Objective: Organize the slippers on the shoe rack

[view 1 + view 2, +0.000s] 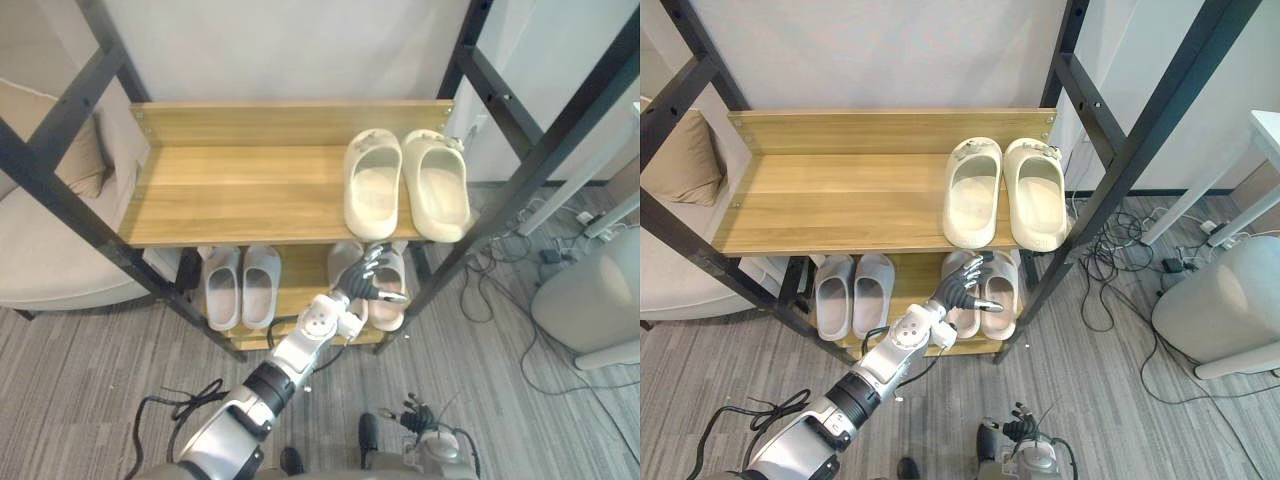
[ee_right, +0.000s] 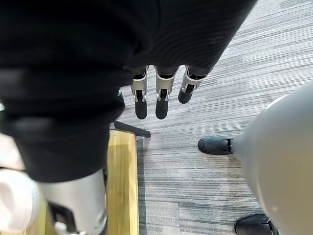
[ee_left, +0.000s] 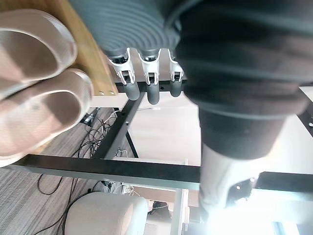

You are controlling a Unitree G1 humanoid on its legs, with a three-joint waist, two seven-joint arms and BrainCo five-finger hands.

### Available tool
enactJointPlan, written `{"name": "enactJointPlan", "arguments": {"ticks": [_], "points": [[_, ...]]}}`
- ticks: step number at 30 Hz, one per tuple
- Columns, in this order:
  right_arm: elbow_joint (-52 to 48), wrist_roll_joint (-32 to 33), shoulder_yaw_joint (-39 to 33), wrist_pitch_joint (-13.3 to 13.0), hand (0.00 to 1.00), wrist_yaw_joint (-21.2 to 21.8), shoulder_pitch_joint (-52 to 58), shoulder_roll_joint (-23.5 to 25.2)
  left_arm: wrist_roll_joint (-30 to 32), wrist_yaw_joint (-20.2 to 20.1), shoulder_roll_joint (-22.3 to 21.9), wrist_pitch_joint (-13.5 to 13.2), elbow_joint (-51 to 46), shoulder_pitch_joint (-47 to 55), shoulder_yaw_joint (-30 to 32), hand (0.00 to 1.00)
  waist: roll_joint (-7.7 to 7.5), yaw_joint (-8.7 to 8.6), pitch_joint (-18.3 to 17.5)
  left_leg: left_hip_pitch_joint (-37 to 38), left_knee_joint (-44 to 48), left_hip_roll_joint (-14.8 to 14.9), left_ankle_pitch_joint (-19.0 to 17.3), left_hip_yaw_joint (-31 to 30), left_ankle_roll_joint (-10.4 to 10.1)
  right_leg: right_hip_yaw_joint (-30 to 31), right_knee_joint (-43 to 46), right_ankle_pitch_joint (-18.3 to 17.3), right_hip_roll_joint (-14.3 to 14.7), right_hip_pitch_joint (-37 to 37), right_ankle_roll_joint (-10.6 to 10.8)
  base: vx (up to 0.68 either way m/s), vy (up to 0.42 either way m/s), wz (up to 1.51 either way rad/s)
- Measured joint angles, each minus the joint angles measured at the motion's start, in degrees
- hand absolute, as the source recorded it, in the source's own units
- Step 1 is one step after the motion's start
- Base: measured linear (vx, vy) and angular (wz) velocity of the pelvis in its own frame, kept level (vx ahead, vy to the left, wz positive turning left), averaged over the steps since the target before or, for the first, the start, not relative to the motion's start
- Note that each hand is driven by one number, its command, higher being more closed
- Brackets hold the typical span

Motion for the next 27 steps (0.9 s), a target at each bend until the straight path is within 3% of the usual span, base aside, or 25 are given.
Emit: {"name": "enactJointPlan", "arguments": {"ticks": [8,11,17,27], "points": [[0.1,0.1,3.0,0.0,0.00,0.4,0.4,0.0,-5.6,-3.3,2.5,-0.5,-18.7,8.9,-0.1,0.00,-0.01,0.65,0.0,-0.1,0.4,0.0,0.1,-1.5,0.0,-1.2,0.0,-0.1,-0.2,0.8,0.0,-0.01,-0.026,0.08],[1.7,0.3,3.2,0.0,0.00,0.7,0.5,-0.1,-8.8,-4.8,3.1,-0.5,-25.6,12.8,-0.2,0.00,-0.03,2.11,0.0,-0.4,1.0,0.1,0.1,-2.4,0.0,-2.1,0.4,-0.5,-0.4,0.9,0.0,-0.01,-0.028,0.14],[2.7,0.3,5.1,0.0,0.00,1.1,0.3,-0.1,-12.9,-6.8,3.3,-0.5,-34.4,19.6,1.5,0.00,-0.05,3.23,0.0,-0.5,1.4,0.0,0.1,-3.9,0.0,-3.2,1.7,-1.4,-0.8,1.1,0.0,0.00,-0.023,0.13],[3.8,0.3,7.2,0.0,0.00,1.2,-1.0,-0.1,-14.6,-7.1,3.4,-0.6,-36.5,24.2,7.1,0.00,-0.14,3.47,-1.0,0.7,1.2,-0.4,0.5,-6.4,0.1,-6.0,1.1,-1.7,-1.0,3.9,0.2,0.00,-0.023,0.14]]}}
